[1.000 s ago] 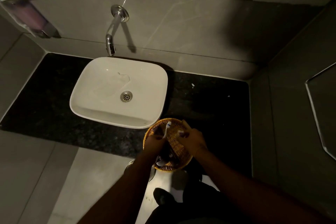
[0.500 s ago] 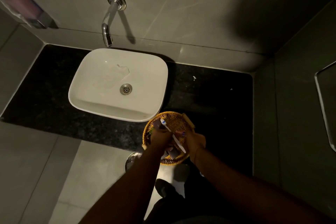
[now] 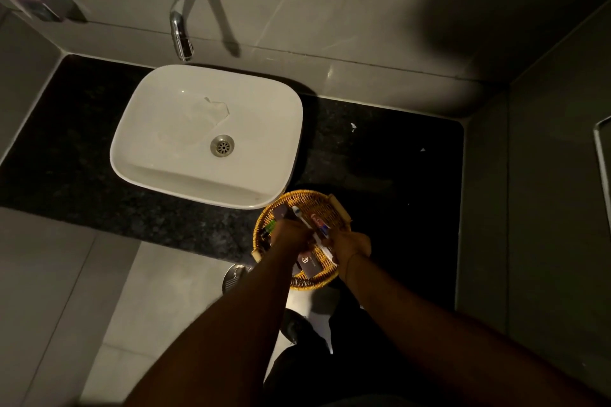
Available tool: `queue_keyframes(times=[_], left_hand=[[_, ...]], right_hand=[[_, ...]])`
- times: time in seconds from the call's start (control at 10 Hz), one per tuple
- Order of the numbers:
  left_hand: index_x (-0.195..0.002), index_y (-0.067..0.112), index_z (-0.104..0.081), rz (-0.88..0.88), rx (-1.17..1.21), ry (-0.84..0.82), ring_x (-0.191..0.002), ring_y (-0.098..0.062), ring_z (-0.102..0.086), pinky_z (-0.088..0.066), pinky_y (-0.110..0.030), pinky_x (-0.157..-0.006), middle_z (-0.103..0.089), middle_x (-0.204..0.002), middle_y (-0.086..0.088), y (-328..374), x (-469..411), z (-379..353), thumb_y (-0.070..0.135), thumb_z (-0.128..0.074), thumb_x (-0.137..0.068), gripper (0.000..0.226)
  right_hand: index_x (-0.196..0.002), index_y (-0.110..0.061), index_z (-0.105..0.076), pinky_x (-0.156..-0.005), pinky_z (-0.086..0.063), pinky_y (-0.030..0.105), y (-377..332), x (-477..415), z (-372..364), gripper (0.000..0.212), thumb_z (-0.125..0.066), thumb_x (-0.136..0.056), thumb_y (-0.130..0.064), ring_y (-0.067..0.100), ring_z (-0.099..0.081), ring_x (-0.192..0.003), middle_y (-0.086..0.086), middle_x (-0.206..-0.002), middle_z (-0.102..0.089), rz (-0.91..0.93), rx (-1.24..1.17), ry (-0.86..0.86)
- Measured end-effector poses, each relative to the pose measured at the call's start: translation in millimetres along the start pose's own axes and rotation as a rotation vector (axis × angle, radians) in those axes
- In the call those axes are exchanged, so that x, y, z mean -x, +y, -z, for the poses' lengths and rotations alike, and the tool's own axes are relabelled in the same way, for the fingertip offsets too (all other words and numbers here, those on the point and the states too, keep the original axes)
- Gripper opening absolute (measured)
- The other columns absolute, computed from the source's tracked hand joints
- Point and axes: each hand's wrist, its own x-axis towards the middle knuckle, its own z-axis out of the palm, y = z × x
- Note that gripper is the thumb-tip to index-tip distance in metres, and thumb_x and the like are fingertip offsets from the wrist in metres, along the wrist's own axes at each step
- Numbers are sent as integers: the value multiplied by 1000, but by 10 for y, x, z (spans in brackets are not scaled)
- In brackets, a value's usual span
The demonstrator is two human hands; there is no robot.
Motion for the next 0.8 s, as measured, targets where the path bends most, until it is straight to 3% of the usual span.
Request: queue_keyframes(times=[0.1, 0.2, 0.3, 0.4, 0.5, 0.6, 0.7, 0.8], left_hand=[[-110, -2, -73, -12, -39, 10, -79, -25, -74, -67, -43, -87, -79, -106, -25, 5, -32, -16, 16, -65, -105, 20], [-112, -2, -72, -35, -84, 21, -79, -25, -74, -68, -43, -86, -79, -105, -24, 8, -32, -18, 18, -65, -105, 22], [-113, 0, -71, -62, -131, 36, -91, -31, -80, -68, -45, -88, -79, -106, -21, 4, -5, -19, 17, -66, -104, 20], [-113, 2, -73, -119, -174, 61, -96, -31, -81, -68, -45, -88, -79, -104, -18, -6, 52, -25, 17, -65, -104, 19], [-107, 3, -75, -203, -240, 122, -89, -28, -80, -68, -46, -86, -80, -97, -16, -5, 110, 4, 18, -60, -106, 21], [-105, 7, -73, -337, -323, 197, -82, -28, -79, -67, -44, -76, -78, -89, -12, 8, 255, 92, 17, -57, -105, 19], [-115, 16, -68, -468, -472, 275, -85, -33, -76, -59, -36, -68, -75, -92, -11, -33, 415, 247, 31, -55, -105, 23], [-123, 22, -62, -591, -672, 368, -97, -37, -74, -59, -40, -77, -76, -107, -12, -100, 559, 440, 45, -49, -105, 32]], right_hand=[[-92, 0, -79, -82, -64, 41, 34, 4, -38, 28, -81, -86, -28, 27, -78, -86, 10, -92, -81, 38, 46, 44], [-59, -15, -61, -85, -63, 42, 28, 24, -62, 38, -76, -90, -32, 23, -76, -75, -6, -56, -65, 60, 82, 96], [-63, -20, -60, -83, -63, 41, -2, 15, -70, 36, -73, -92, -38, 17, -68, -62, -9, -53, -59, 79, 162, 118], [-68, -18, -62, -70, -59, 34, -16, -8, -43, 35, -74, -90, -43, 6, -53, -48, -11, -50, -52, 88, 211, 159], [-85, -9, -71, -72, -61, 34, 5, -8, -54, 32, -73, -90, -41, 8, -55, -51, -9, -55, -56, 136, 298, 167], [-104, -7, -76, -70, -58, 30, -10, 97, -42, 40, -64, -96, -44, 20, -72, -77, 2, -86, -76, 243, 465, 127], [-102, -12, -77, -84, -63, 40, -2, 200, -25, 40, -55, -99, -45, 26, -75, -93, 9, -102, -78, 382, 612, 120], [-104, -16, -77, -99, -55, 28, -69, 332, -46, 38, -53, -102, -46, 22, -72, -105, 7, -117, -76, 614, 612, 116]])
